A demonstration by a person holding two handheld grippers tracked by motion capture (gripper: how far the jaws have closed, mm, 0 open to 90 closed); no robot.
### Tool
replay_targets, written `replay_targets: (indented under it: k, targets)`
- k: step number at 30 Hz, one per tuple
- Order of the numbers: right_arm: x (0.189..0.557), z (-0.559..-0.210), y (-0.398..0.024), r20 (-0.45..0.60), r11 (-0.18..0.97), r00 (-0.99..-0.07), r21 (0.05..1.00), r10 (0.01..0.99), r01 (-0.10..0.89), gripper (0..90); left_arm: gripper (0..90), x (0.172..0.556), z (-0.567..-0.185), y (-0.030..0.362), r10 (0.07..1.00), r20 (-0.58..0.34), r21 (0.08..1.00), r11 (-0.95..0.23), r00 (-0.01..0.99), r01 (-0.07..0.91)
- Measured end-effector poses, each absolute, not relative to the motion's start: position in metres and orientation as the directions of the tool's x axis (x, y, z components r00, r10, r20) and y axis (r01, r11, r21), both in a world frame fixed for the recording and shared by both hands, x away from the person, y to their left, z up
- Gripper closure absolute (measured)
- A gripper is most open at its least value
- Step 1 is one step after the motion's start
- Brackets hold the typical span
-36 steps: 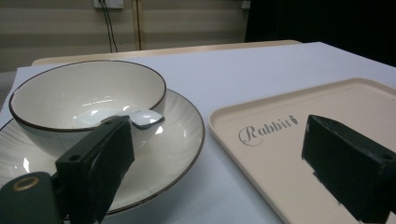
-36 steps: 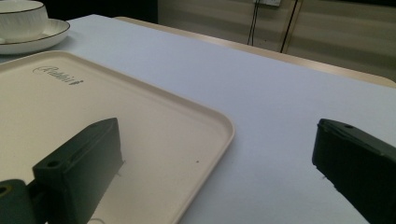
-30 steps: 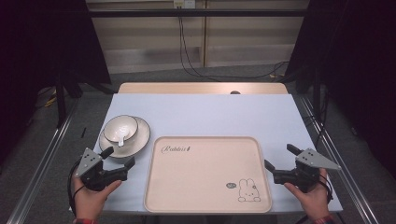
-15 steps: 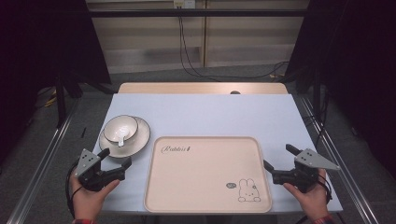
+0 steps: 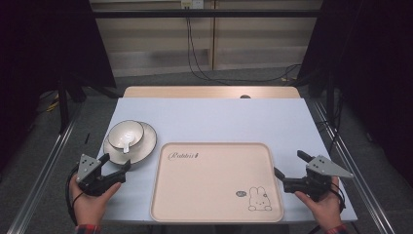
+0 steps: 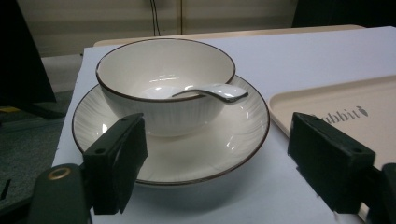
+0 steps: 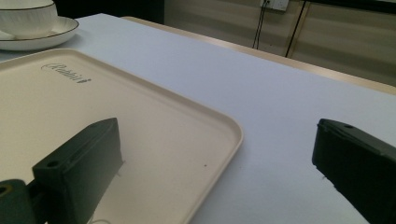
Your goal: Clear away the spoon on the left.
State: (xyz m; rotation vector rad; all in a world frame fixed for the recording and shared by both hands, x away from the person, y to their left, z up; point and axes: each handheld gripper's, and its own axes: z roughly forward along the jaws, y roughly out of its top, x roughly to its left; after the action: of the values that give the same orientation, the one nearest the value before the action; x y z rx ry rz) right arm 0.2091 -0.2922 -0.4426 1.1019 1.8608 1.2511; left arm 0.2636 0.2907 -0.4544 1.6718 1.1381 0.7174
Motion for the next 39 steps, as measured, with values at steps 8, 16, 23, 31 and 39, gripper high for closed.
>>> replay_targets:
  k: [8, 16, 23, 31, 39]
  targets:
    - [0.209, -0.443, -0.292, -0.053, 0.202, -0.452, 0.936, 0.891, 0.289, 1.4, 30.2, 0.272, -0.456, 0.285, 0.919, -0.03, 0.928, -0.12, 0.392, 0.353]
    - [0.208, -0.443, -0.293, -0.051, 0.203, -0.453, 0.934, 0.89, 0.294, 1.5, 38.1, 0.277, -0.455, 0.283, 0.925, -0.019, 0.929, -0.123, 0.38, 0.348]
    - [0.204, -0.443, -0.296, -0.054, 0.202, -0.442, 0.934, 0.895, 0.295, 1.5, 42.8, 0.282, -0.456, 0.28, 0.928, -0.012, 0.927, -0.129, 0.372, 0.351]
    - [0.199, -0.443, -0.301, -0.052, 0.194, -0.425, 0.935, 0.904, 0.298, 1.8, 46.2, 0.287, -0.457, 0.278, 0.93, -0.005, 0.929, -0.132, 0.367, 0.346]
    - [0.196, -0.444, -0.305, -0.052, 0.193, -0.42, 0.934, 0.906, 0.301, 1.9, 50.2, 0.289, -0.456, 0.279, 0.93, 0.001, 0.931, -0.135, 0.368, 0.339]
